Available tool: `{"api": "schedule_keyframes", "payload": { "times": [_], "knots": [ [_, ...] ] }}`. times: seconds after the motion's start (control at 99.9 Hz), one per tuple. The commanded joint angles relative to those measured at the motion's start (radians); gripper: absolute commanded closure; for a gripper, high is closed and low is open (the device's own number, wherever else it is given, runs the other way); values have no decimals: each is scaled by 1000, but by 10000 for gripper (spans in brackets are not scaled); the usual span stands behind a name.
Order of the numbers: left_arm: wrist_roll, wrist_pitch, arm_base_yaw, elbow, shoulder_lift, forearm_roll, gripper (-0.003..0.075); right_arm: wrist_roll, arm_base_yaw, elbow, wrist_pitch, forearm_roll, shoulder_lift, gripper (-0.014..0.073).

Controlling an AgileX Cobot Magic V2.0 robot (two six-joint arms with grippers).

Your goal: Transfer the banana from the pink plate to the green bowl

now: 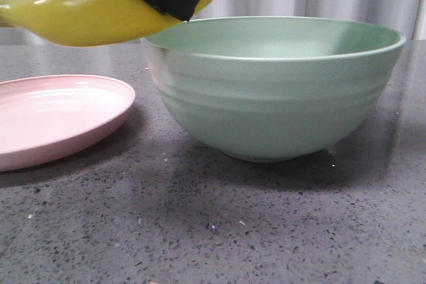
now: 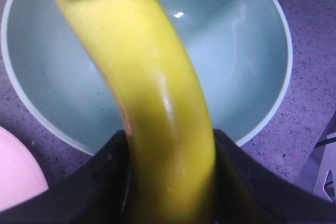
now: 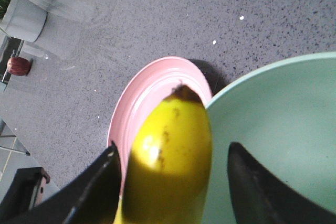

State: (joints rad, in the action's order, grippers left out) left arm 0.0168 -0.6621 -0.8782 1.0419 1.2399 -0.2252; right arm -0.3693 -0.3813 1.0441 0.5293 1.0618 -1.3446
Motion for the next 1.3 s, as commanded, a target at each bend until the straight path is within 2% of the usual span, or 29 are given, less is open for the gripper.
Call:
{"api": "schedule_keyframes", "payload": {
  "times": [0.0, 0.16, 0.23, 0.33, 0.43, 0.52, 0.69, 0.911, 1.081, 1.291],
  "knots": [
    [-2, 66, -7, 36, -30, -19, 523, -19, -5, 37, -11, 42, 14, 218],
    [-2, 66, -7, 36, -30, -19, 523, -19, -5, 37, -7, 42, 4, 243],
    [-2, 66, -7, 36, -30, -19, 523, -19, -5, 37, -5, 42, 4, 305],
    [37, 66, -7, 36, -30, -19, 515, -19, -5, 37, -5, 42, 4, 447],
    [46, 66, -7, 36, -30, -19, 444, -19, -5, 37, -5, 42, 4, 554],
    [46, 66, -7, 36, -30, -19, 366, -19, -5, 37, -5, 44, 4, 599],
    [46, 61, -7, 46, -30, -18, 343, -19, -5, 37, -3, 59, 4, 608],
    [46, -9, -7, 150, -43, 14, 343, -52, -1, 75, -3, 69, 13, 608],
    [46, -9, -7, 192, -73, 26, 343, -117, 83, 118, 45, 38, 47, 608],
    [46, -8, -7, 195, -85, 29, 344, -119, 191, 118, 77, -112, 73, 608]
  ]
}}
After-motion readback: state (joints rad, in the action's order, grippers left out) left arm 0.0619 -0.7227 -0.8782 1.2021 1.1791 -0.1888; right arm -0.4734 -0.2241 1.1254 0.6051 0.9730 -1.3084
